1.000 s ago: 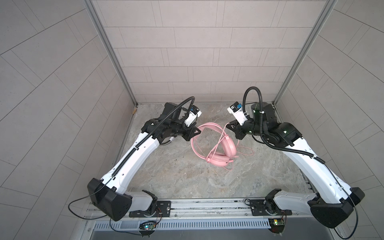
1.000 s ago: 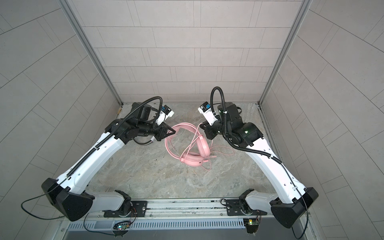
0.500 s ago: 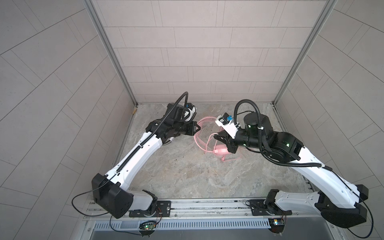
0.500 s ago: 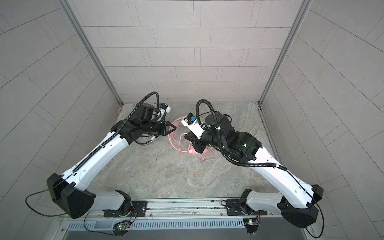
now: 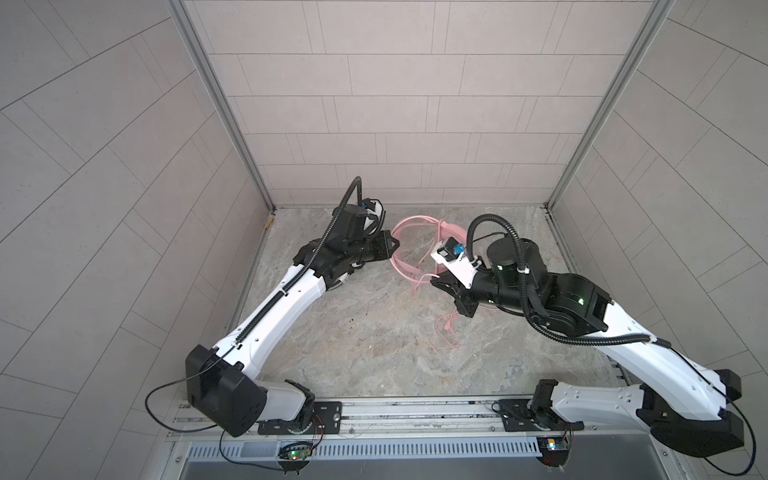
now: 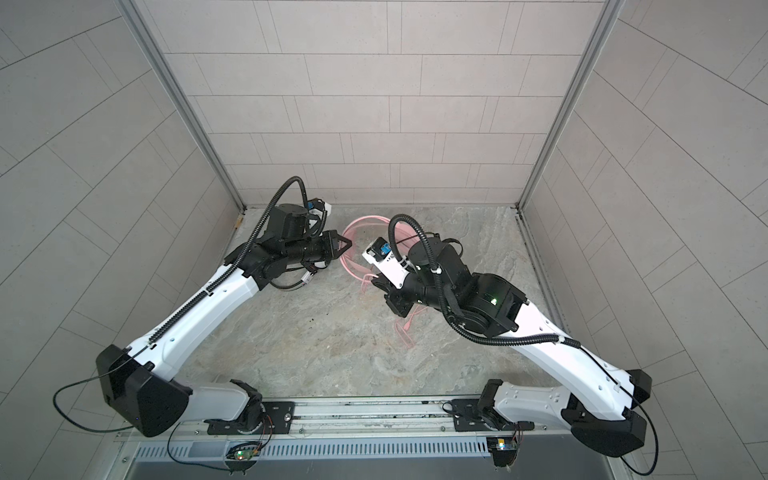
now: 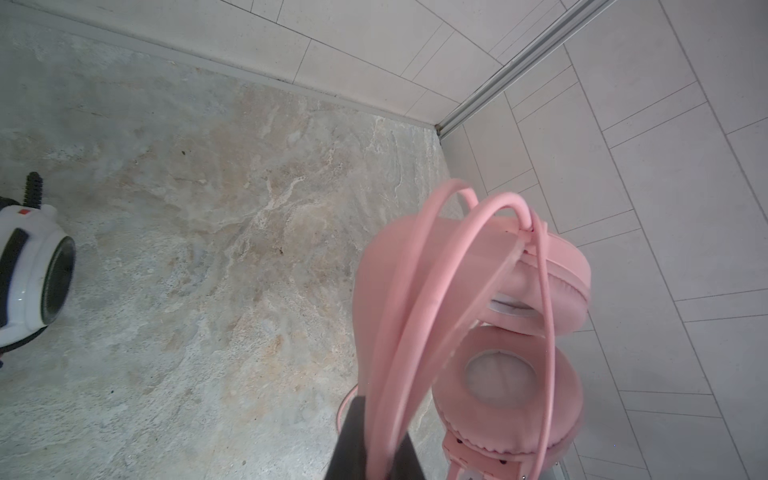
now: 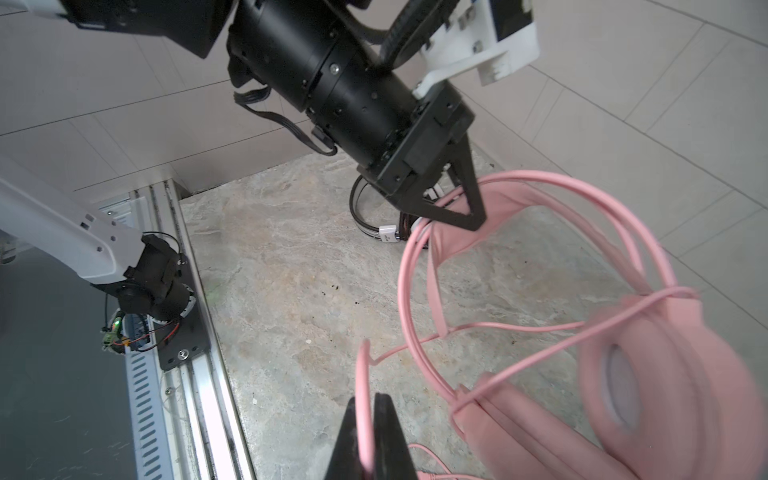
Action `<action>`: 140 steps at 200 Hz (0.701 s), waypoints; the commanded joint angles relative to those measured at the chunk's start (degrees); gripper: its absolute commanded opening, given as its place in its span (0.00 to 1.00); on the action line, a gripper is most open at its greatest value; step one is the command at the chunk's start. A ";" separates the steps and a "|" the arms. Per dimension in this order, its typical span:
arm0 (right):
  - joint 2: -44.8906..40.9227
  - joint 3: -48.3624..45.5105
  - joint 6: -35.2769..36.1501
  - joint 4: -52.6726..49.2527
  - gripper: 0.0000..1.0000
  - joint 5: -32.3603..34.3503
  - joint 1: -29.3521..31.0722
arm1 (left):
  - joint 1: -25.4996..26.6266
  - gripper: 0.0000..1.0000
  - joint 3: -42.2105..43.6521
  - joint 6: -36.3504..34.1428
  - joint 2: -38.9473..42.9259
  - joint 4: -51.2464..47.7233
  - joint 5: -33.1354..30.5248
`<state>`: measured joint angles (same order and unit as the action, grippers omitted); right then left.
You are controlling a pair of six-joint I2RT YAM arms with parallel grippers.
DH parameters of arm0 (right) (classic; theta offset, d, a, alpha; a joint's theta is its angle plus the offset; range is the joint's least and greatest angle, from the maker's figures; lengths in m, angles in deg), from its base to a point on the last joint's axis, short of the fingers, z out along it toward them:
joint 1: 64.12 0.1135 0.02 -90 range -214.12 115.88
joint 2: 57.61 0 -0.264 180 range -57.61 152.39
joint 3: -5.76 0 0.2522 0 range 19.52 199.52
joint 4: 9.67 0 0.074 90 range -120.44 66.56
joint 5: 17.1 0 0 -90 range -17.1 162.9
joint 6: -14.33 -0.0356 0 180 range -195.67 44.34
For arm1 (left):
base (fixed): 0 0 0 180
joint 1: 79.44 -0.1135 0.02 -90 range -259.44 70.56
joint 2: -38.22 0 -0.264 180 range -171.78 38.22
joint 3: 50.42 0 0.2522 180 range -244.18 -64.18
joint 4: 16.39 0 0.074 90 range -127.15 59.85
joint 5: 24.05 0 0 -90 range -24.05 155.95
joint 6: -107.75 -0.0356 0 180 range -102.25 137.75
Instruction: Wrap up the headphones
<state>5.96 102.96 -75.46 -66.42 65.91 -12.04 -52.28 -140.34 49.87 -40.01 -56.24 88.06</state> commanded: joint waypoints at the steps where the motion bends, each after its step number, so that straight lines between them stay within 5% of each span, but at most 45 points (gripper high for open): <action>1: -2.90 4.11 3.08 -2.59 0.00 5.70 0.05 | -1.03 0.00 -0.42 -3.32 1.87 0.43 -1.16; 86: -2.23 10.73 8.01 -5.81 0.00 13.62 -1.77 | -1.14 0.00 2.41 -14.18 3.81 -5.74 -5.39; 140: 2.42 13.22 7.90 -4.26 0.00 7.05 -6.70 | -0.32 0.00 3.36 -21.49 6.47 -6.75 0.77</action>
<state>7.19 113.84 -68.27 -73.98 75.20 -17.13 -53.00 -137.67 34.26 -36.15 -63.19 85.09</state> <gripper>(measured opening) 0.052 0.084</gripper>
